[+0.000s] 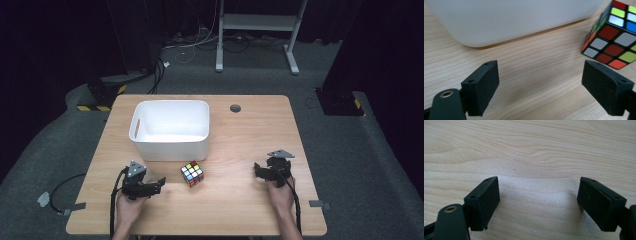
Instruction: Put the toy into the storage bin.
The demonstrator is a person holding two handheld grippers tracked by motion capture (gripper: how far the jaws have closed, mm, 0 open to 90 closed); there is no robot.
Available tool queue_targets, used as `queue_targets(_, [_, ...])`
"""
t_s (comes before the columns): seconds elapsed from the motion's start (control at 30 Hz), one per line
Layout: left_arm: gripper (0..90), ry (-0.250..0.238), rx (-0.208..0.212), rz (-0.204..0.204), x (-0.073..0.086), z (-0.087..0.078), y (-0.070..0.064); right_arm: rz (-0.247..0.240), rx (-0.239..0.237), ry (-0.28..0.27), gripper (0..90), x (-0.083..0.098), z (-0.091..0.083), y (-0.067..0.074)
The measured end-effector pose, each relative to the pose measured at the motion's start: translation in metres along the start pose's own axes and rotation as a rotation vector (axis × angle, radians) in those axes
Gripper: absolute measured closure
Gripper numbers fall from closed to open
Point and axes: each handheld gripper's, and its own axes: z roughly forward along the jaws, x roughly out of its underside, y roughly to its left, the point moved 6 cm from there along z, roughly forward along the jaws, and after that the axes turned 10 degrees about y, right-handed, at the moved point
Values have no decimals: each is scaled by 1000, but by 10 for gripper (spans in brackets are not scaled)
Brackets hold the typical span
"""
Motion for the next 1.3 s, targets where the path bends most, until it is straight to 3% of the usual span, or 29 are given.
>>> queue_targets(0.33, [142,5,33,39,-5,-1,-15,1,-1,1,181,0,0,0])
queue_targets(0.5, [141,-15,76,37,-8,-2,-23,1,-1,1,181,0,0,1])
queue_targets(0.83, [140,-13,96,86,-14,0,-37,1,-3,1,181,0,0,1])
queue_targets(0.97, [140,-13,87,129,-17,-3,-45,1,-3,2,181,0,0,1])
queue_targets(1.3, [137,-21,125,177,-27,1,-60,1,-1,1,181,0,0,1])
